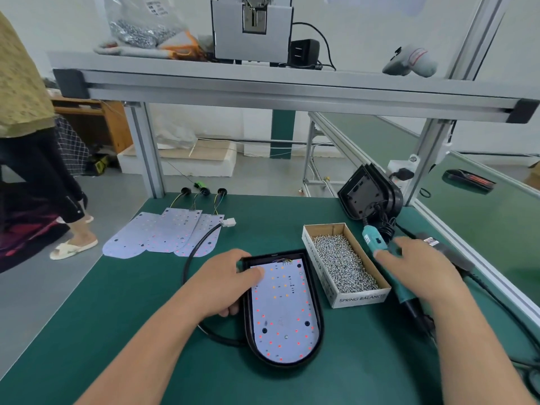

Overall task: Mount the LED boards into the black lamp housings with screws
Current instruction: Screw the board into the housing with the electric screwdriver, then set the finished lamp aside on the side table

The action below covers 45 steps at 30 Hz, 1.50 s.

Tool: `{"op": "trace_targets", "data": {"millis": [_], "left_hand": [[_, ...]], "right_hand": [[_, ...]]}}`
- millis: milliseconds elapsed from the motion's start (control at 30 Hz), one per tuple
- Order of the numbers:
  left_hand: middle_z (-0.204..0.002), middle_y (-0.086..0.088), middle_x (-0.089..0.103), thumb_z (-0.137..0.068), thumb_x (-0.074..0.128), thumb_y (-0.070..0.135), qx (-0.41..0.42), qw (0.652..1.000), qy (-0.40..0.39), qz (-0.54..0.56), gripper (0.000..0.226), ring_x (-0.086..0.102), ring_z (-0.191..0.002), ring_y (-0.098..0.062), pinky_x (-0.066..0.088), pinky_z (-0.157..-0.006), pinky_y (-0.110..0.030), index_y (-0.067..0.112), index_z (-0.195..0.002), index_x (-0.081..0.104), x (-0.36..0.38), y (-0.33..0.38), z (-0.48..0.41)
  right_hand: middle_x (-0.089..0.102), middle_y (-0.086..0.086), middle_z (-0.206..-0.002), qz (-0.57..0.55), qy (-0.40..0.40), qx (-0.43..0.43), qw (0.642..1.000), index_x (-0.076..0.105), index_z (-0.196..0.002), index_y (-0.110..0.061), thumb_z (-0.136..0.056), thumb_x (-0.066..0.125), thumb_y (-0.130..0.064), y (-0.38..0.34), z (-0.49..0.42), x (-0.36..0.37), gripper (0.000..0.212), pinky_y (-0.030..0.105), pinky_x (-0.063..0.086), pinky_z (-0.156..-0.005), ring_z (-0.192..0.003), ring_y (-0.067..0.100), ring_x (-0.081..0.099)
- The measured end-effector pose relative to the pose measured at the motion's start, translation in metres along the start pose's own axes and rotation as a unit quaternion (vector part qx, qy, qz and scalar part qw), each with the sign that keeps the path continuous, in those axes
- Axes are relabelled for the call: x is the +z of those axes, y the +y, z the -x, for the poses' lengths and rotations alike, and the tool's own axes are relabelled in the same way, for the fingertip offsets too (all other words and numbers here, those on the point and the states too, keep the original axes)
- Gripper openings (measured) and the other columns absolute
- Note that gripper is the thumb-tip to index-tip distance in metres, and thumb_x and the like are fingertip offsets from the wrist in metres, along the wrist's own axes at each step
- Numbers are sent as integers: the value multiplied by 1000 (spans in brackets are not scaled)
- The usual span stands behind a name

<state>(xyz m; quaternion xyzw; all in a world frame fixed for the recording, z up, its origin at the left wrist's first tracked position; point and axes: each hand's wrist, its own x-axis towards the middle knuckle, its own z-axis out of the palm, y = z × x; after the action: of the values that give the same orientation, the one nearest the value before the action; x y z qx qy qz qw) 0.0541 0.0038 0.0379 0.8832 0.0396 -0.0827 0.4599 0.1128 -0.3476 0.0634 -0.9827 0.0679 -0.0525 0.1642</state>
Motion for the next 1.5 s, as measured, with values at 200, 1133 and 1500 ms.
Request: {"op": "trace_targets", "data": {"millis": [200,1133,1500], "left_hand": [[-114,3,67,-104,51,43,-24,930,296,-216,30,64,-99,-23,48,-75,-37,28,-128,58,-25,-15,-9],[-98,-11,79,-102,64,12,75,943,26,324,14,61,-63,-10,40,-45,-17,15,-105,78,-24,-7,-4],[-69,-4,61,-109,46,48,5,938,66,340,50,36,-44,-14,21,-43,-21,5,-107,71,-10,-22,-27]], "right_hand": [[66,-13,-69,-111,59,-172,977,61,-95,-32,-89,46,-70,-74,59,-15,41,32,49,-60,-64,4,61],[63,-16,-90,-205,-136,-327,912,50,-116,-41,-105,57,-30,-102,71,31,17,24,44,-64,-75,6,57],[70,-8,-90,-433,-114,-234,863,76,-112,-41,-93,65,-31,-81,53,15,24,20,47,-70,-78,8,59]]}}
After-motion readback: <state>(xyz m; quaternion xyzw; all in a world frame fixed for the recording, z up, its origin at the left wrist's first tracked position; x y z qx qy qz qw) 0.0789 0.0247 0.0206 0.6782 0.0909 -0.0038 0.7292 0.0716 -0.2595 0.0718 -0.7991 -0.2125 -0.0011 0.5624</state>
